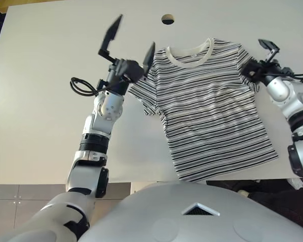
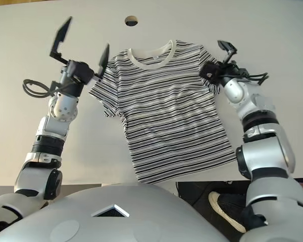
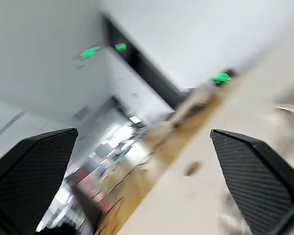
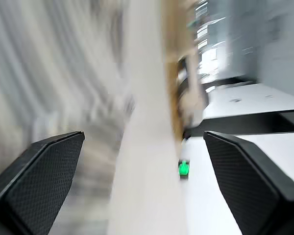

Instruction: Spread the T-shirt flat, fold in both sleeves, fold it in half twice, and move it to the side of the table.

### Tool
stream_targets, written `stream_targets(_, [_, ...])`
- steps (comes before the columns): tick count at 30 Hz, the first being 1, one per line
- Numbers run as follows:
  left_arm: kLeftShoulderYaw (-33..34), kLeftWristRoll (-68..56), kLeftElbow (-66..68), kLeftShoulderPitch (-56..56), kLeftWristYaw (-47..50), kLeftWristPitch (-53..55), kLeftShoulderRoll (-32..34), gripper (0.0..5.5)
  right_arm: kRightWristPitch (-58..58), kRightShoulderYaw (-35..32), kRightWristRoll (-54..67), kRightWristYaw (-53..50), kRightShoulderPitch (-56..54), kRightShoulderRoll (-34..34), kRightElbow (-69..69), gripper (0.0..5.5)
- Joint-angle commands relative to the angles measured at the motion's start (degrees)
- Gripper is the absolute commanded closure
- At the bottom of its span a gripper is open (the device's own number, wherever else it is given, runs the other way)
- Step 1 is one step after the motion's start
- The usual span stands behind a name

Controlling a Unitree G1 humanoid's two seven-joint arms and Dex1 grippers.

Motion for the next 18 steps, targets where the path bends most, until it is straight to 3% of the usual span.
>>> stream_targets(1, [-6.64,2.69,-2.35,-0.67,-8.38,-0.17,4.14,0.47,3.86,-7.71,3.56,-1.03,9.27,-0.9,-26.89,1.0])
stream_targets(4, [-11.46,4.37,-3.54,-0.89,-15.18,-3.0,8.79,0.47,7.47,-8.94,3.17,2.41,14.49,-0.64,-38.63,1.0])
stream_targets(9, [-17.77,7.1,-2.4,-1.35,-23.64,-6.8,16.45,0.47,11.92,-9.23,1.71,5.7,18.23,0.5,-46.04,1.0])
stream_targets(13, [-20.33,13.96,5.34,-6.48,-21.02,-7.37,21.13,0.47,11.78,-7.07,2.87,10.32,21.14,1.13,-50.82,1.0])
stream_targets(18, [-23.36,20.56,16.08,-15.39,-9.82,-9.74,23.8,0.47,9.61,-3.54,2.97,16.13,23.02,1.42,-51.13,1.0])
